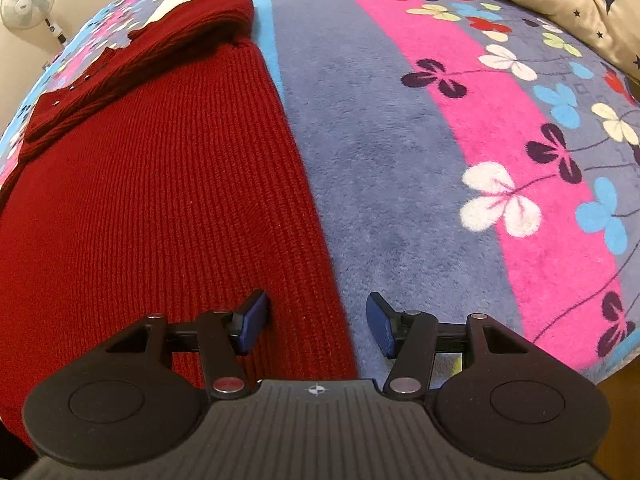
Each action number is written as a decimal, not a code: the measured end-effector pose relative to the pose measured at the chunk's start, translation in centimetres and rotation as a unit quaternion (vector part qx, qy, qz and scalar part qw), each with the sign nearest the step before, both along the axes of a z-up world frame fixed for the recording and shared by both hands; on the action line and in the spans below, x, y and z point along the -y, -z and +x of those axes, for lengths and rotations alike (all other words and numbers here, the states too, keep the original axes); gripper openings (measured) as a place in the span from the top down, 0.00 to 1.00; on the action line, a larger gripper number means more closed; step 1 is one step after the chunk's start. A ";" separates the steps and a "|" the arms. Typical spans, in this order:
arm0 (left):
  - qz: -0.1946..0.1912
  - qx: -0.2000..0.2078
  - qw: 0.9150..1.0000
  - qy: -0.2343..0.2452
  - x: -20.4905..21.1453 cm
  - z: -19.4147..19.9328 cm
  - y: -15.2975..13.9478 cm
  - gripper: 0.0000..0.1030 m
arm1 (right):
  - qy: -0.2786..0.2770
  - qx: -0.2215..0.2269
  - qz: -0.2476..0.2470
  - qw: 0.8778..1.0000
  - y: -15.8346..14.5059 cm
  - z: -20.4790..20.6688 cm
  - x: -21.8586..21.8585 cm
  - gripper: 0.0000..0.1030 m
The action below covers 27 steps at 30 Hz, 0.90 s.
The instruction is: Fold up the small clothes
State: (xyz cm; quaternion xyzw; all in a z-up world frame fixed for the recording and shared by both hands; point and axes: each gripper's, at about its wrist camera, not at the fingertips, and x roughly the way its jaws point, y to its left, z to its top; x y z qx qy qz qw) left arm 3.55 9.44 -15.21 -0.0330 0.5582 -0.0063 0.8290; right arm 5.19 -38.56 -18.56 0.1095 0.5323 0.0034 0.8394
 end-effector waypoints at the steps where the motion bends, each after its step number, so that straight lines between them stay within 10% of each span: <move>1: 0.001 0.001 1.000 0.000 0.0 0.0 0.0 0.66 | -0.002 0.000 -0.001 1.000 0.0 0.0 -0.1 0.45; 27: -0.011 -0.004 1.000 -0.013 -0.1 -1.6 -0.4 0.66 | -0.046 -0.002 -0.010 0.999 -0.3 -1.1 -1.6 0.55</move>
